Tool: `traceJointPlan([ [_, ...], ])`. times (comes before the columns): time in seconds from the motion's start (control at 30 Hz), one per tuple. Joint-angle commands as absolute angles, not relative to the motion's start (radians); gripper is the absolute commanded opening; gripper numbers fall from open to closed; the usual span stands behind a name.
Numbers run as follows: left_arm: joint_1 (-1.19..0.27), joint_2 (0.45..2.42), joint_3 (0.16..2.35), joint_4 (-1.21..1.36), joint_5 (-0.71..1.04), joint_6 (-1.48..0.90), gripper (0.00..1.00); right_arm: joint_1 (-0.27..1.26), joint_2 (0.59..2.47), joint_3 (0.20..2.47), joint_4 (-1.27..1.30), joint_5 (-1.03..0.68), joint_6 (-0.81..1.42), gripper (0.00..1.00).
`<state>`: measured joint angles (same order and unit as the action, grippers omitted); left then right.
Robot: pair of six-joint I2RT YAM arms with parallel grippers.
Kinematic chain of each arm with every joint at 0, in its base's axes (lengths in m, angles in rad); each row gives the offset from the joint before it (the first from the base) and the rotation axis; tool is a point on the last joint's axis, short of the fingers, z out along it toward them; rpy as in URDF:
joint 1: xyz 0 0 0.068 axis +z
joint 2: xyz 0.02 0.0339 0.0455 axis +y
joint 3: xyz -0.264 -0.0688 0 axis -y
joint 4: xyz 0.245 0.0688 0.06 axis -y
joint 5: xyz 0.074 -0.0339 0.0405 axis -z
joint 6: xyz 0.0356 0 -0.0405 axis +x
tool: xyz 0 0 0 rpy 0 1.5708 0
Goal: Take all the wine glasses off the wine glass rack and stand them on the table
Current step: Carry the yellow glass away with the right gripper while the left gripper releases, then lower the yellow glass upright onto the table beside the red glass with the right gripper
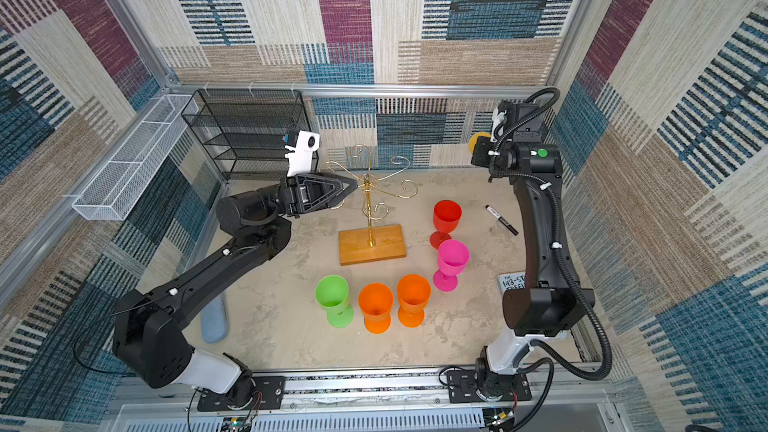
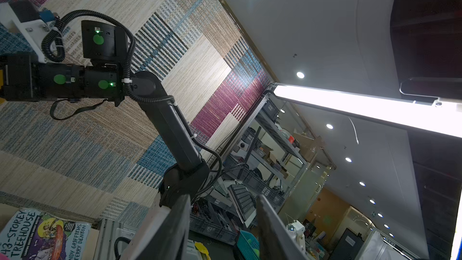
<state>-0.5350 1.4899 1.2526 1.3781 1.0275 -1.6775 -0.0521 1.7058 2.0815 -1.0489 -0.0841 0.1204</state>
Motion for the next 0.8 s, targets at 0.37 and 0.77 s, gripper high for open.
traceJointPlan([
  [0.37,-0.534,1.419,1.195,1.41,1.075,-1.627,0.46,-0.081,1.792,1.855,-1.067,-0.131,0.097,0.0],
  [0.77,-0.535,1.442,1.201,1.41,1.08,-1.624,0.46,-0.081,1.848,1.8,-1.116,-0.095,0.06,0.0],
])
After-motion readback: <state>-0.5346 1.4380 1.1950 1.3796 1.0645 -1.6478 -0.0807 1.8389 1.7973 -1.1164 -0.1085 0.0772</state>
